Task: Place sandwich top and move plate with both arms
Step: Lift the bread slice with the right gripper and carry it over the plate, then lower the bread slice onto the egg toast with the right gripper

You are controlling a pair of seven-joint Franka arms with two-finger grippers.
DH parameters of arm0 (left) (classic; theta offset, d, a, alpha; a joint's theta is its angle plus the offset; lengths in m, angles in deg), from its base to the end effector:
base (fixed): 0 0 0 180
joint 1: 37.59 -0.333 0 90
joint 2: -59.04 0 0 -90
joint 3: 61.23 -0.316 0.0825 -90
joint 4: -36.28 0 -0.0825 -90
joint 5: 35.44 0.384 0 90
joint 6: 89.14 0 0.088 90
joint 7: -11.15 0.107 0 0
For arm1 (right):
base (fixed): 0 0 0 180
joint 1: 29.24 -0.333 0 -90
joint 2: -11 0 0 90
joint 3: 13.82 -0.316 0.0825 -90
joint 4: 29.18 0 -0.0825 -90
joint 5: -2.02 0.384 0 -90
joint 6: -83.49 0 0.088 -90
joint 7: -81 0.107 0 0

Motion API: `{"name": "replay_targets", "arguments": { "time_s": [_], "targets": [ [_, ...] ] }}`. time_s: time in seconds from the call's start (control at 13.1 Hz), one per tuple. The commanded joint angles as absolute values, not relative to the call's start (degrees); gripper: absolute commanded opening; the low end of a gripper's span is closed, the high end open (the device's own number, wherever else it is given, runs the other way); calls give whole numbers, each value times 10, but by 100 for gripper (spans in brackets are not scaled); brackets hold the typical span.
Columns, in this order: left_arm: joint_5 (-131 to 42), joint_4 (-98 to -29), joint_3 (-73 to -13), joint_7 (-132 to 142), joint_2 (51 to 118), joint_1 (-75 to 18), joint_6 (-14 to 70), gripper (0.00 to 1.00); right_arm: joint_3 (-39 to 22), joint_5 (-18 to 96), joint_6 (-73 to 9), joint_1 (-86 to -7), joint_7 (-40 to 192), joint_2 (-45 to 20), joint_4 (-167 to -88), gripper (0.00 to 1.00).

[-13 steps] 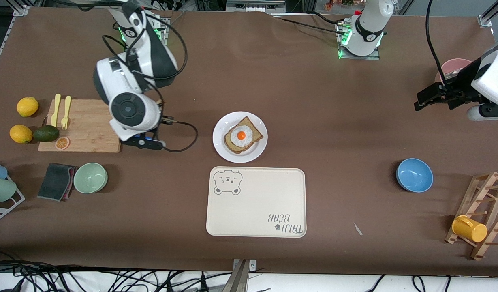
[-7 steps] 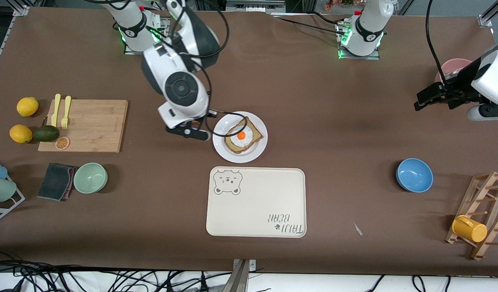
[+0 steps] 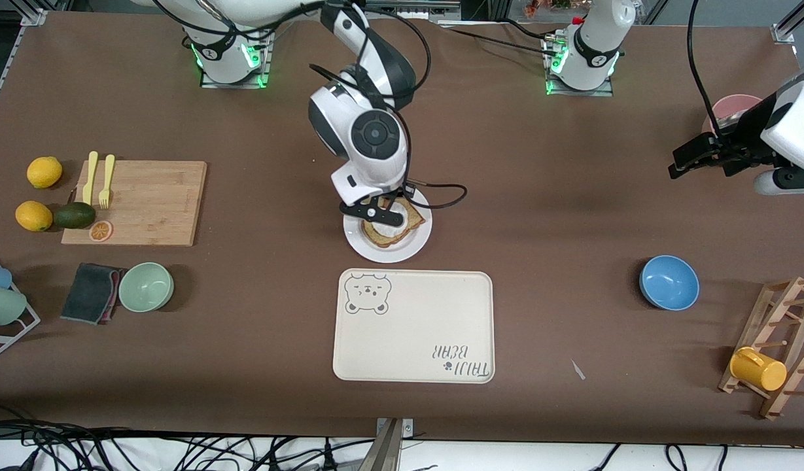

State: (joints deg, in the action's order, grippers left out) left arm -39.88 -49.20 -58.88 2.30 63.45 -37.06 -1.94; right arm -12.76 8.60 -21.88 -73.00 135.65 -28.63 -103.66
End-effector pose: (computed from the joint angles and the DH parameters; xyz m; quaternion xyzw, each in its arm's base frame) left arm 0.5721 -0.0364 0.6143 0.9976 0.0511 -0.0274 0.0377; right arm 0.5211 0.4973 0.3235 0.9885 -0.1213 -0.0862 0.0254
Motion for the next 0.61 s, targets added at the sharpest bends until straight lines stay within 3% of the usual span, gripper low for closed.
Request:
{"name": "replay_targets", "arguments": {
  "time_s": [0.0, 0.38, 0.46, 0.53],
  "targets": [
    [-417, -485, -589, 19, 636, -372, -27, 100, -125, 89, -213, -733, 1366, -314, -1011, 0],
    [-417, -484, -589, 19, 636, -372, -27, 100, -125, 87, -286, -733, 1366, -347, -1010, 0],
    [-417, -484, -590, 19, 636, -371, -27, 100, -124, 86, -288, -733, 1361, -347, -1010, 11],
    [-417, -483, -589, 19, 636, -371, -27, 100, -123, 84, -291, -732, 1361, -347, -1010, 64]
  ]
}}
